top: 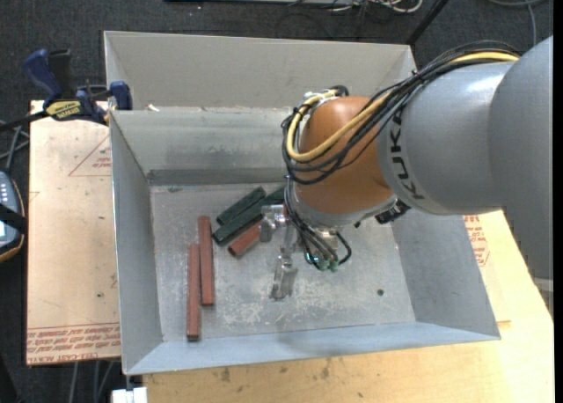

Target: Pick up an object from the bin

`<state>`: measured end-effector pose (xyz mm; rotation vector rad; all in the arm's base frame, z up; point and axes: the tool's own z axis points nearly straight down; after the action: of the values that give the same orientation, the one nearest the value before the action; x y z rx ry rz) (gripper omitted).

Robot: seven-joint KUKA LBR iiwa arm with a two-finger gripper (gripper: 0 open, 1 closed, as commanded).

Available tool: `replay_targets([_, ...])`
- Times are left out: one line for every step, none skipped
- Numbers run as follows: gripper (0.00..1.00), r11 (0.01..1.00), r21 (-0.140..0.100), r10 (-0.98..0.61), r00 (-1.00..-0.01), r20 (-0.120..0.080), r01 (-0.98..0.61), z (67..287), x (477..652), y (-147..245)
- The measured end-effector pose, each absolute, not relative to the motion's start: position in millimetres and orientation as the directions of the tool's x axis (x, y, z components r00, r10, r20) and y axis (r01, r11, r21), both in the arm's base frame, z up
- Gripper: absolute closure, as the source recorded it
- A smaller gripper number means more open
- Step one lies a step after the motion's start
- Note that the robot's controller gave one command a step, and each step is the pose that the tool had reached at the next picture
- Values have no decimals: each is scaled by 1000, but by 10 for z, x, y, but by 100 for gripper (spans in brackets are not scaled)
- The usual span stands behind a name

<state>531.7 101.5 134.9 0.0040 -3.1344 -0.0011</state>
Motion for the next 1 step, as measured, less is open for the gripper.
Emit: replay_targets([0,1000,1,-1,-1000,0,-1,1390,5337,1011])
